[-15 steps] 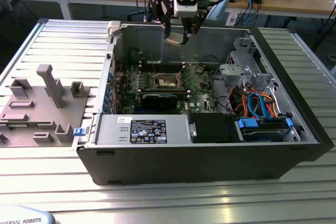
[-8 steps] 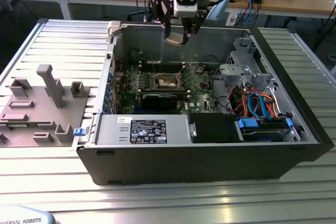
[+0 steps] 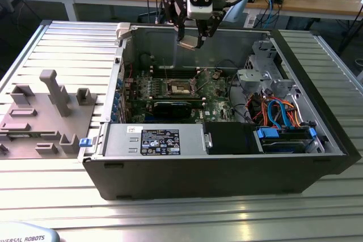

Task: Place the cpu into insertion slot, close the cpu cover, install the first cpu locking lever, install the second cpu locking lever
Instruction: 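Place the cpu into insertion slot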

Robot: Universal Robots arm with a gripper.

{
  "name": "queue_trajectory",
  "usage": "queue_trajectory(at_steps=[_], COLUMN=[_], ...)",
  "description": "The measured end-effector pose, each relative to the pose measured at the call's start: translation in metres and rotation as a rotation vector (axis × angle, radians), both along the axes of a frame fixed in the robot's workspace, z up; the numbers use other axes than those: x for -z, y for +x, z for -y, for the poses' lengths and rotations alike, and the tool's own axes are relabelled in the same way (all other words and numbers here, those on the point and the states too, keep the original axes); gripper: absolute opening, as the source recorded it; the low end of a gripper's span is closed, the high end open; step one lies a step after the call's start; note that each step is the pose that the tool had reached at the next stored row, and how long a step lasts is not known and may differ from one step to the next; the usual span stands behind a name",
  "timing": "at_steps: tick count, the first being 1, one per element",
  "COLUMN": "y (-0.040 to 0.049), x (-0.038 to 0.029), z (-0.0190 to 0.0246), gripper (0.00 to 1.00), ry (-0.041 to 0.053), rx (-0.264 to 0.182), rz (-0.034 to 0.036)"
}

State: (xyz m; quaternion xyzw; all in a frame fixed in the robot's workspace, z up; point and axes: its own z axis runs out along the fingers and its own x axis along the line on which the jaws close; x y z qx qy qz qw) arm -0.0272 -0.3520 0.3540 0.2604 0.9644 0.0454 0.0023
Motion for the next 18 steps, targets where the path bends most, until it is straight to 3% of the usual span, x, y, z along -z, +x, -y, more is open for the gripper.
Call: queue_trajectory(at_steps=[18], y=[0.0], x=[0.0006], z=[0.0], gripper=[0.55], ry=[0.0], rx=[0.012], rz=[0.0])
